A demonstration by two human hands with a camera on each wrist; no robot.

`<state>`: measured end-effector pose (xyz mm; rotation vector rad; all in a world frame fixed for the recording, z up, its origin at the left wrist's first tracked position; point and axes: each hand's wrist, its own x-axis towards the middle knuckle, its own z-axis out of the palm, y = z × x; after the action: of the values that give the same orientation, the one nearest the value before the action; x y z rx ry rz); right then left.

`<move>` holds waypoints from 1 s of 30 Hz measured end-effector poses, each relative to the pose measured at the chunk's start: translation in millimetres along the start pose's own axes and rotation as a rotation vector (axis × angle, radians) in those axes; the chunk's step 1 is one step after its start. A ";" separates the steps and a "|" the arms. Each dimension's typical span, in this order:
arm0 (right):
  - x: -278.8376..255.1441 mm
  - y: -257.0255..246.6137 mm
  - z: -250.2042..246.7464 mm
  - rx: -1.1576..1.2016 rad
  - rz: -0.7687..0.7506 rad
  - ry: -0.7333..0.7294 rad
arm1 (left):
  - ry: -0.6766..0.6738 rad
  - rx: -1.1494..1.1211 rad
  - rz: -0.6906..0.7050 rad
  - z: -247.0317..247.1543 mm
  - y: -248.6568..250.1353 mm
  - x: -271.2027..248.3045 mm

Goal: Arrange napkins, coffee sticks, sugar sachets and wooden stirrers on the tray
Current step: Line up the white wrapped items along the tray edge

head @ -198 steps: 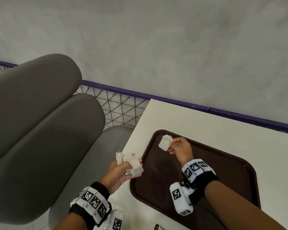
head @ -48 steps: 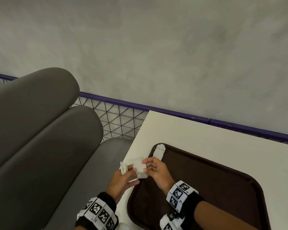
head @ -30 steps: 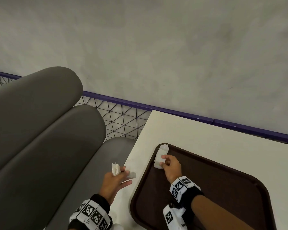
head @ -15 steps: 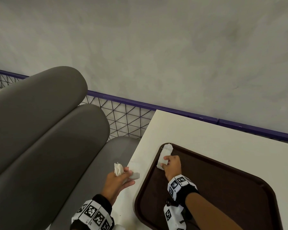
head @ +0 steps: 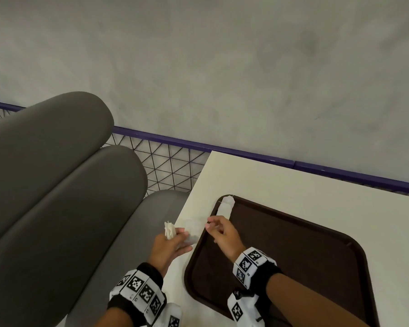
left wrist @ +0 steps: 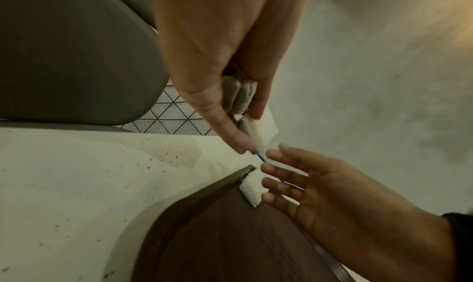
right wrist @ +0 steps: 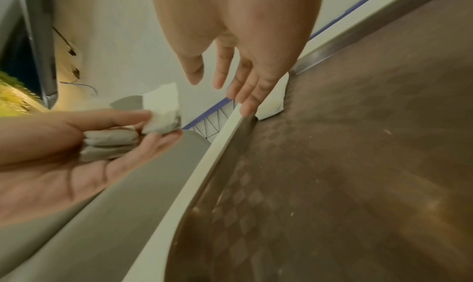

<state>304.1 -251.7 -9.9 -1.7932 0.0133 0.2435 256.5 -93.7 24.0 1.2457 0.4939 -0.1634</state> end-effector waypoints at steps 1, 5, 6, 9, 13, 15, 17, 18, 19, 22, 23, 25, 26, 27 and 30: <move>-5.1 -2.5 2.4 0.038 0.018 -0.062 | -0.007 0.004 -0.004 2.2 0.7 -1.2; -22.3 1.1 7.1 0.057 0.037 -0.205 | -0.052 0.037 -0.036 10.2 -0.8 -6.0; -25.7 2.9 7.1 0.072 0.031 -0.203 | -0.063 0.044 -0.044 12.1 -1.6 -7.2; -30.2 6.7 4.0 0.120 0.020 -0.118 | -0.095 0.055 -0.072 15.0 -4.3 -9.3; -23.0 11.2 -7.4 0.139 0.112 0.107 | -0.068 0.016 -0.099 9.5 -5.5 -8.8; -14.0 15.9 -13.7 0.075 0.166 0.178 | -0.090 -0.034 -0.127 2.7 -5.3 -9.3; -4.9 19.3 -16.7 -0.023 0.212 0.211 | -0.133 -0.074 -0.162 -4.3 -5.2 -9.6; -1.4 19.7 -16.9 -0.064 0.229 0.225 | -0.151 -0.081 -0.172 -7.1 -5.4 -10.0; 1.1 19.5 -16.4 -0.100 0.241 0.237 | -0.163 -0.079 -0.174 -9.1 -5.6 -10.1; 7.3 21.7 -12.6 -0.175 0.277 0.236 | -0.170 -0.031 -0.142 -12.0 -5.7 -10.8; 8.7 22.3 -10.7 -0.190 0.289 0.232 | -0.169 -0.013 -0.129 -12.7 -5.6 -11.5; 11.4 24.0 -6.5 -0.198 0.316 0.232 | -0.170 0.041 -0.102 -14.4 -5.1 -13.5; 12.6 24.6 -4.6 -0.204 0.329 0.235 | -0.166 0.067 -0.090 -15.5 -4.8 -14.1; 13.5 24.9 -2.7 -0.214 0.339 0.242 | -0.158 0.086 -0.081 -16.8 -4.5 -14.3; 15.4 23.7 0.8 -0.241 0.368 0.276 | -0.144 0.117 -0.074 -19.1 -4.5 -14.4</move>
<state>315.7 -254.7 -35.5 -2.0452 0.5339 0.2658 236.8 -79.4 22.1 1.3197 0.4103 -0.3468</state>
